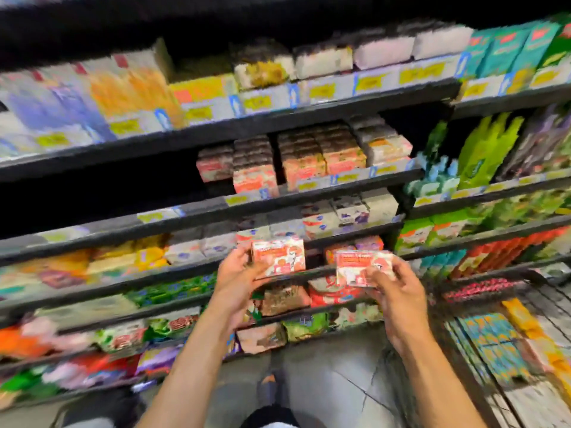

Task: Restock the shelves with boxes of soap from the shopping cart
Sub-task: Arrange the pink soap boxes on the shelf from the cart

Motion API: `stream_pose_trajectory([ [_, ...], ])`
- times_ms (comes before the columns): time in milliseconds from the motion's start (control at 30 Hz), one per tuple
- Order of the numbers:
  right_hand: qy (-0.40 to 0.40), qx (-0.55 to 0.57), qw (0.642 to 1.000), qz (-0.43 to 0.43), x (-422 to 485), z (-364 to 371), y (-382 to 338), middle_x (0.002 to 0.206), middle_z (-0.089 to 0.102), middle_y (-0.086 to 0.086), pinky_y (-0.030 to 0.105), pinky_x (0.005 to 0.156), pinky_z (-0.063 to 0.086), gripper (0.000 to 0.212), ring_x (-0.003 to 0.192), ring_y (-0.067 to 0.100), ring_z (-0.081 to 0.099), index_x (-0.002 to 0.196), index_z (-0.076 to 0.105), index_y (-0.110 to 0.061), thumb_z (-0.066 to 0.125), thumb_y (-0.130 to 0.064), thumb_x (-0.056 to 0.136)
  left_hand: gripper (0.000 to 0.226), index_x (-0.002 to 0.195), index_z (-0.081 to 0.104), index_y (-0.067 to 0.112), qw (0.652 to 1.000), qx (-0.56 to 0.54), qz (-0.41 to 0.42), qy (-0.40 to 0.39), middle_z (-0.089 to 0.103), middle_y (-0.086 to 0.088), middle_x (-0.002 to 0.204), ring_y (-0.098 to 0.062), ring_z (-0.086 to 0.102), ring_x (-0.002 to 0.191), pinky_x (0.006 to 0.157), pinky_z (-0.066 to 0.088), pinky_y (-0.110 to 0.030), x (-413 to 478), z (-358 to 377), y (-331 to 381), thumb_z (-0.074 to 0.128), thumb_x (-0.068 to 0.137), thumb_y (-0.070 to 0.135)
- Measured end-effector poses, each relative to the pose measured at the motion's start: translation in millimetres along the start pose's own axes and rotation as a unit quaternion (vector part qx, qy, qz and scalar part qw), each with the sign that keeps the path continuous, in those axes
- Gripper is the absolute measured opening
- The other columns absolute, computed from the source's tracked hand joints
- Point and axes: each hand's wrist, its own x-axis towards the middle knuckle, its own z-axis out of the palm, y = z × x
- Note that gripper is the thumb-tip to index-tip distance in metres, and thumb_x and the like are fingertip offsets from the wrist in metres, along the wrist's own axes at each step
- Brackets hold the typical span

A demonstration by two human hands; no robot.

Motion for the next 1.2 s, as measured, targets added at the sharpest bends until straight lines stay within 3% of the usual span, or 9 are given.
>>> stream_pose_trajectory([
  [133,-0.051,0.002,0.999,-0.009,9,69,3,0.105,0.073,0.022,0.042,0.083,0.059,0.024,0.092,0.03,0.068,0.11,0.066,-0.011,0.07,0.003,0.09,0.033,0.12,0.064,0.016,0.997,0.023,0.058,0.047,0.073,-0.009,0.119,-0.022,0.07,0.109,0.094,0.055,-0.038,12,-52,29,0.071,0.089,0.006],
  [267,-0.097,0.005,0.995,-0.017,21,128,10,0.089,0.074,0.004,0.026,0.071,0.061,0.027,0.081,0.018,0.071,0.102,0.065,-0.018,0.07,0.005,0.089,0.032,0.118,0.066,0.017,0.992,0.047,0.107,0.057,0.076,-0.002,0.11,-0.014,0.071,0.104,0.082,0.054,-0.021,38,-91,61,0.071,0.089,0.004],
  [400,-0.131,-0.001,0.991,-0.02,32,170,18,0.091,0.077,0.004,0.034,0.076,0.06,0.028,0.084,0.019,0.075,0.11,0.066,-0.018,0.073,-0.001,0.089,0.033,0.113,0.067,0.015,0.985,0.082,0.143,0.05,0.074,-0.008,0.111,-0.018,0.07,0.104,0.085,0.056,-0.027,75,-118,94,0.073,0.085,-0.002],
  [500,-0.13,0.009,0.991,-0.019,38,190,22,0.097,0.078,0.008,0.036,0.08,0.06,0.032,0.089,0.024,0.074,0.115,0.065,-0.017,0.073,-0.003,0.089,0.039,0.112,0.066,0.011,0.972,0.144,0.174,0.067,0.07,-0.005,0.11,-0.011,0.068,0.098,0.082,0.057,-0.024,106,-129,115,0.075,0.08,-0.009],
  [600,-0.127,-0.013,0.991,-0.033,41,198,28,0.1,0.078,0.008,0.044,0.081,0.058,0.033,0.092,0.027,0.075,0.119,0.064,-0.018,0.074,-0.008,0.09,0.045,0.116,0.066,0.011,0.967,0.185,0.166,0.052,0.07,-0.006,0.11,-0.014,0.069,0.094,0.078,0.057,-0.019,138,-135,132,0.074,0.079,-0.012],
  [700,-0.116,-0.013,0.992,-0.051,44,198,34,0.102,0.078,0.01,0.041,0.084,0.059,0.034,0.095,0.029,0.075,0.12,0.064,-0.016,0.075,-0.008,0.089,0.045,0.116,0.067,0.012,0.951,0.253,0.174,0.041,0.07,-0.003,0.103,-0.009,0.067,0.088,0.073,0.053,-0.011,170,-137,138,0.075,0.079,-0.012],
  [867,-0.108,0.006,0.992,-0.059,51,194,37,0.099,0.078,0.006,0.027,0.075,0.059,0.034,0.094,0.024,0.075,0.119,0.065,-0.017,0.074,-0.007,0.088,0.047,0.108,0.067,0.024,0.93,0.322,0.172,0.05,0.07,0.0,0.1,-0.013,0.067,0.089,0.081,0.055,-0.024,211,-138,131,0.086,0.073,0.001],
  [1033,-0.11,0.009,0.991,-0.076,58,186,37,0.102,0.078,0.005,0.028,0.077,0.057,0.033,0.095,0.022,0.076,0.119,0.064,-0.017,0.073,-0.009,0.089,0.05,0.113,0.07,0.016,0.886,0.41,0.205,0.065,0.069,-0.004,0.102,-0.019,0.066,0.093,0.088,0.055,-0.03,230,-138,126,0.09,0.069,0.006],
  [1200,-0.122,-0.001,0.989,-0.085,63,181,43,0.104,0.078,0.006,0.03,0.078,0.057,0.036,0.098,0.026,0.075,0.119,0.065,-0.017,0.077,-0.012,0.086,0.049,0.103,0.06,0.025,0.841,0.483,0.233,0.067,0.066,-0.001,0.094,-0.024,0.068,0.088,0.087,0.058,-0.041,236,-141,129,0.09,0.068,0.008],
])
